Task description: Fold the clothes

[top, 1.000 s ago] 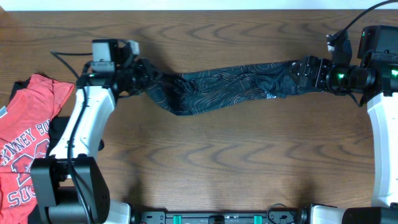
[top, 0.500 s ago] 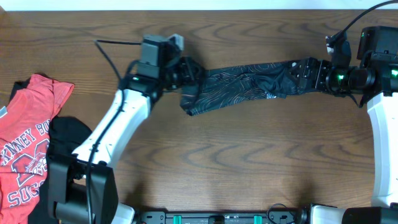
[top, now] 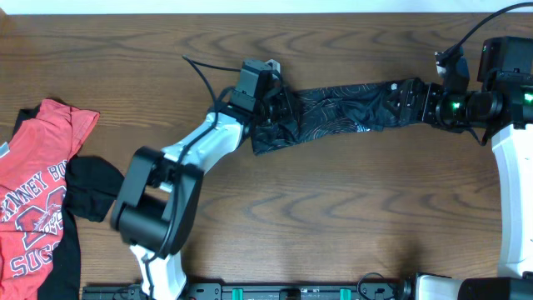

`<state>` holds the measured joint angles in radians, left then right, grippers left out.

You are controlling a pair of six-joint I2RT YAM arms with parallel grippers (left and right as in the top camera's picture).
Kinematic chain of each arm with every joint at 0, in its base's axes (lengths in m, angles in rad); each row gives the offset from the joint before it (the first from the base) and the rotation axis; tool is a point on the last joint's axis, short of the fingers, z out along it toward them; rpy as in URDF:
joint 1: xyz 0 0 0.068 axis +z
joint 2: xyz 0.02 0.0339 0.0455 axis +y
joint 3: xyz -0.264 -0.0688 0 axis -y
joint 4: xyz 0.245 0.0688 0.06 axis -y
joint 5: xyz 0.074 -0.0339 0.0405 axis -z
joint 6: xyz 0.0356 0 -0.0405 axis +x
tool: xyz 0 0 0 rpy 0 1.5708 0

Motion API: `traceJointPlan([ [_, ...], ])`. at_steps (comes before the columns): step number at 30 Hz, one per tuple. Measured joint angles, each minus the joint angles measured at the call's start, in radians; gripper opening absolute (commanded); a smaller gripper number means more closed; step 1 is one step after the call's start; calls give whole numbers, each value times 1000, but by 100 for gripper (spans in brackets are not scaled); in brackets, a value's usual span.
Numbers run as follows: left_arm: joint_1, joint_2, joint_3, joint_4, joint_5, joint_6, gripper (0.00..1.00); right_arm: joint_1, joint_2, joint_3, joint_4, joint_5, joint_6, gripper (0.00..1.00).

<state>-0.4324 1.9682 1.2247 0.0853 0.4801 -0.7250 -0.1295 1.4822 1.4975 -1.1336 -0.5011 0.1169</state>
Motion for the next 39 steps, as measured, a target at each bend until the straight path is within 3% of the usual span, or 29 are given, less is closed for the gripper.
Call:
traceJointPlan([
  [3,-5,48,5,43,14,-26,7,0,0,0,-1,0,0,99],
  [4,-8,59,6,50,15,-33,13,0,0,0,-2,0,0,99],
  [6,-13,67,6,53,19,-40,56,0,0,0,-3,0,-1,99],
  [8,-17,68,7,56,26,-46,63,0,0,0,-3,0,-3,99],
  [10,-19,68,7,80,42,-56,64,0,0,0,-5,0,-5,99],
  [13,-22,68,10,137,66,-76,55,0,0,0,-7,0,-7,99],
  [30,-149,68,98,159,92,-89,54,0,0,0,-12,0,-8,99],
  [32,-147,68,106,138,92,-89,52,0,0,0,-13,0,-9,99],
  [34,-125,67,120,72,93,-83,40,0,0,0,-15,0,-11,99],
  [39,-11,56,126,-144,74,-37,40,0,0,0,-22,4,-20,99],
])
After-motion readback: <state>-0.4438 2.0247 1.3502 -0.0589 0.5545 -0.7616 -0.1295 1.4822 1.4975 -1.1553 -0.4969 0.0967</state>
